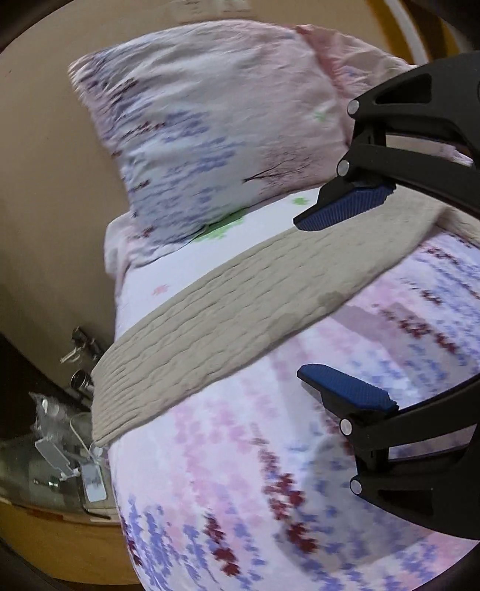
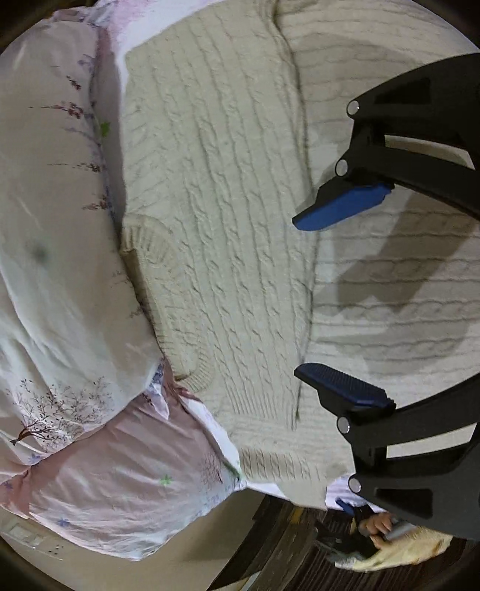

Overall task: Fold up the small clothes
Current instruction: 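Move the left gripper to the other sleeve cuff and grasp it, then fold the held sleeve across the sweater body and open the left gripper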

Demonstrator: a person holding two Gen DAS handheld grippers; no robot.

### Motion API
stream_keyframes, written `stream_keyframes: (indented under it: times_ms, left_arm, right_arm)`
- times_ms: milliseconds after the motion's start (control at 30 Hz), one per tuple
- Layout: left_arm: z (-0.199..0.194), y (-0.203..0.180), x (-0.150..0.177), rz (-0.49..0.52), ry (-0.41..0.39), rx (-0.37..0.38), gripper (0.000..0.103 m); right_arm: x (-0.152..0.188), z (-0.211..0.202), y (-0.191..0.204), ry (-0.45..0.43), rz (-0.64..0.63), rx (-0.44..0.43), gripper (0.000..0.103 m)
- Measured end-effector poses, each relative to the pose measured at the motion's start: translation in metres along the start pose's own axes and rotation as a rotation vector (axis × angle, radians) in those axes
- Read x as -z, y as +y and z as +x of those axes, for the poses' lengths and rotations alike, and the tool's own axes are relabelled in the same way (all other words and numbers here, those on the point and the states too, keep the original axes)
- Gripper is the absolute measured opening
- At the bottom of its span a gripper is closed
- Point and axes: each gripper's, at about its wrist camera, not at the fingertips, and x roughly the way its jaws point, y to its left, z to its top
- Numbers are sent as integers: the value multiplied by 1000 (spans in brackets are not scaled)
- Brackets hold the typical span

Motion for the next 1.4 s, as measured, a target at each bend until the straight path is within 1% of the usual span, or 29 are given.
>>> stream_keyframes:
  times_ms: [33,67,100,267,300,333,367,400,433,500,533,567,633,733,833,933,1033,1133,1233,1333,1400]
  left_arm:
    - [5,1,-4,-14,-9,-7,74]
    - [5,5,-7,-25,-16,-1,70]
    - [7,7,-10,-39,-26,2,69]
    - [14,19,-26,-113,-34,35,52]
    - [15,21,-28,-132,-35,45,51]
    - [15,24,-29,-146,-36,56,47]
    - [16,27,-31,-164,-37,61,41]
    - [17,31,-33,-182,-39,73,39]
    - [18,38,-34,-214,-41,89,33]
    - [17,43,-36,-243,-47,102,26]
    - [18,46,-37,-253,-46,100,18]
    - [19,47,-38,-251,-43,96,8]
    - [17,46,-38,-243,-46,104,7]
    - [7,31,-37,-201,-73,132,6]
    - [-6,4,-35,-142,-98,183,6]
    - [-19,-30,-26,-76,-105,259,6]
    - [-28,-72,-8,15,-86,347,5]
    - [-36,-118,18,105,-44,441,5]
    - [-37,-166,55,196,24,536,5]
    - [-31,-201,90,272,94,603,5]
    - [-20,-224,124,340,155,634,5]
  right_arm:
    - [1,0,1,5,0,-6,74]
    - [2,4,4,9,-1,-10,74]
    - [3,4,5,14,-3,-14,74]
    - [4,2,6,18,-9,-26,74]
    - [4,1,6,13,-11,-30,74]
    - [4,-1,6,9,-14,-33,74]
    - [4,-2,6,4,-16,-35,74]
    - [4,-4,6,-3,-19,-36,74]
    - [4,-5,6,-7,-23,-38,74]
    - [5,-7,5,-12,-31,-37,74]
    - [6,-8,4,-14,-33,-36,74]
    - [6,-9,4,-15,-33,-37,74]
    - [6,-13,1,-21,-32,-40,74]
    - [6,-20,-2,-47,-28,-37,74]
    - [5,-26,-6,-67,-25,-40,74]
    - [5,-31,-8,-81,-21,-43,74]
    - [6,-35,-12,-90,-18,-43,74]
    - [6,-37,-15,-95,-15,-37,74]
    - [7,-39,-20,-101,-8,-37,74]
    - [8,-42,-23,-112,-7,-30,74]
    - [9,-44,-26,-118,-6,-24,74]
